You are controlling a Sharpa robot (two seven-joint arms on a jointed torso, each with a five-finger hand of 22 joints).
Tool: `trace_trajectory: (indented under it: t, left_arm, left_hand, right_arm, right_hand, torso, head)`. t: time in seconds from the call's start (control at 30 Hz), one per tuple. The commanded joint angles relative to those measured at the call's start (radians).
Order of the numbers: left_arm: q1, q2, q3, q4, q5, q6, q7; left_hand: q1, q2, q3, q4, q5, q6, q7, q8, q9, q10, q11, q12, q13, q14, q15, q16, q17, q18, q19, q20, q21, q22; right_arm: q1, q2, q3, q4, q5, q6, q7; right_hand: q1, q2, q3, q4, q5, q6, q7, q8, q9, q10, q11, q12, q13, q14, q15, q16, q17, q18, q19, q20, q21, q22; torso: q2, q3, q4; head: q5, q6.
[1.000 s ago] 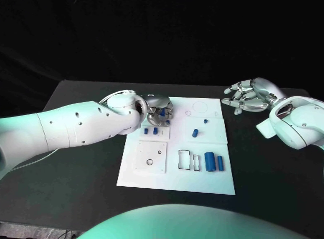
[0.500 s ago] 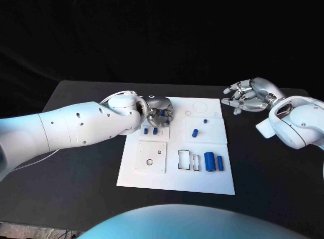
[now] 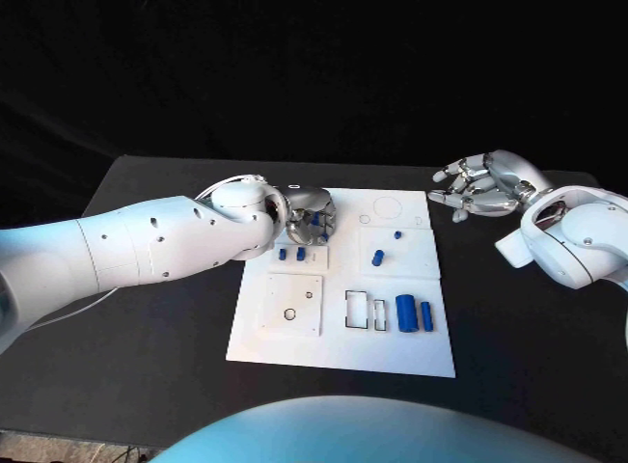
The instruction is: Assemble the parts on the task board
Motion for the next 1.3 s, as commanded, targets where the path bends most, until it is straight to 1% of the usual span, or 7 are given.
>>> trace_trajectory:
  t: [0.03,0.3,0.4,0.57,0.8,1.0,1.3]
  left_arm:
    - [-0.004,0.003,-0.002,0.000,-0.003,0.020,-0.003]
    - [-0.006,-0.002,-0.002,0.006,0.001,-0.024,0.010]
    - [-0.006,-0.011,0.001,0.019,0.009,-0.044,0.018]
    - [-0.006,-0.032,0.010,0.046,0.026,-0.063,0.025]
    - [-0.006,-0.066,0.028,0.087,0.055,-0.076,0.027]
    - [-0.006,-0.105,0.042,0.119,0.082,-0.065,0.017]
    - [-0.007,-0.162,0.047,0.121,0.128,-0.020,0.008]
  left_hand:
    - [0.009,0.004,0.009,-0.001,-0.006,0.010,-0.001,0.005,-0.002,0.012,0.000,0.004,-0.002,0.008,-0.002,0.005,0.002,-0.007,0.007,0.000,0.007,0.008]
    - [0.007,0.009,0.026,-0.020,-0.008,0.038,-0.005,0.007,-0.002,0.044,-0.008,-0.008,-0.008,0.028,-0.009,0.018,0.016,-0.019,0.040,-0.006,0.053,0.068]
    - [0.006,0.009,0.031,-0.027,-0.008,0.046,-0.005,0.006,-0.002,0.053,-0.009,-0.012,-0.009,0.033,-0.010,0.022,0.020,-0.024,0.053,-0.008,0.070,0.091]
    - [0.001,0.007,0.031,-0.028,-0.009,0.049,-0.005,0.005,-0.002,0.057,-0.008,-0.015,-0.010,0.036,-0.010,0.024,0.020,-0.026,0.058,-0.009,0.078,0.101]
    - [-0.005,0.005,0.031,-0.029,-0.009,0.052,-0.005,0.004,-0.003,0.060,-0.008,-0.018,-0.010,0.039,-0.010,0.026,0.022,-0.029,0.066,-0.010,0.089,0.114]
    - [-0.008,0.004,0.031,-0.029,-0.009,0.054,-0.006,0.004,-0.003,0.062,-0.007,-0.020,-0.011,0.041,-0.010,0.027,0.023,-0.030,0.069,-0.010,0.092,0.119]
    - [-0.011,0.002,0.032,-0.030,-0.008,0.054,-0.005,0.002,-0.003,0.063,-0.006,-0.023,-0.012,0.041,-0.009,0.026,0.019,-0.029,0.065,-0.010,0.090,0.115]
  right_arm:
    - [-0.001,0.001,0.000,0.001,-0.003,0.011,0.008]
    - [-0.001,0.002,0.000,0.001,-0.003,0.011,0.010]
    - [-0.001,0.002,0.000,0.001,-0.003,0.011,0.010]
    - [-0.001,0.002,0.000,0.000,-0.003,0.011,0.011]
    - [-0.001,0.003,0.000,-0.002,-0.003,0.011,0.011]
    - [-0.002,0.003,0.000,-0.004,-0.002,0.011,0.012]
    - [-0.002,0.000,0.000,-0.004,-0.002,0.011,0.012]
  right_hand:
    - [0.001,0.012,-0.004,-0.001,0.007,0.006,0.001,0.006,0.001,-0.017,-0.008,0.003,-0.002,-0.002,0.002,-0.005,0.002,0.019,0.009,0.002,-0.005,-0.002]
    - [0.001,0.012,-0.004,-0.001,0.007,0.006,0.001,0.006,0.001,-0.017,-0.008,0.003,-0.002,-0.002,0.002,-0.005,0.002,0.019,0.009,0.002,-0.005,-0.002]
    - [0.001,0.012,-0.004,-0.001,0.007,0.006,0.001,0.006,0.001,-0.017,-0.008,0.003,-0.002,-0.002,0.002,-0.005,0.002,0.019,0.009,0.002,-0.005,-0.002]
    - [0.001,0.012,-0.004,-0.001,0.007,0.006,0.001,0.006,0.001,-0.017,-0.008,0.003,-0.002,-0.002,0.002,-0.005,0.002,0.019,0.009,0.002,-0.005,-0.002]
    - [0.001,0.012,-0.004,-0.001,0.007,0.006,0.001,0.006,0.001,-0.017,-0.008,0.003,-0.002,-0.002,0.002,-0.005,0.002,0.019,0.009,0.002,-0.005,-0.002]
    - [0.001,0.012,-0.004,-0.001,0.007,0.006,0.001,0.006,0.001,-0.017,-0.008,0.003,-0.002,-0.002,0.002,-0.005,0.002,0.019,0.009,0.002,-0.005,-0.002]
    - [0.001,0.012,-0.004,-0.001,0.007,0.006,0.001,0.006,0.001,-0.017,-0.008,0.003,-0.002,-0.002,0.002,-0.005,0.002,0.019,0.009,0.002,-0.005,-0.002]
  torso:
    - [0.000,0.0002,0.0007]
    - [-0.001,0.0003,0.0002]
    - [-0.001,0.0001,0.0005]
    - [-0.002,0.0000,0.0022]
    - [-0.001,-0.0004,0.0019]
    - [-0.001,-0.0006,0.0025]
    - [-0.001,-0.0006,0.0033]
  head:
    - [0.000,0.000]
    - [0.002,0.000]
    - [0.001,0.000]
    - [0.002,0.000]
    - [0.007,0.000]
    - [0.009,0.000]
    - [0.011,0.000]
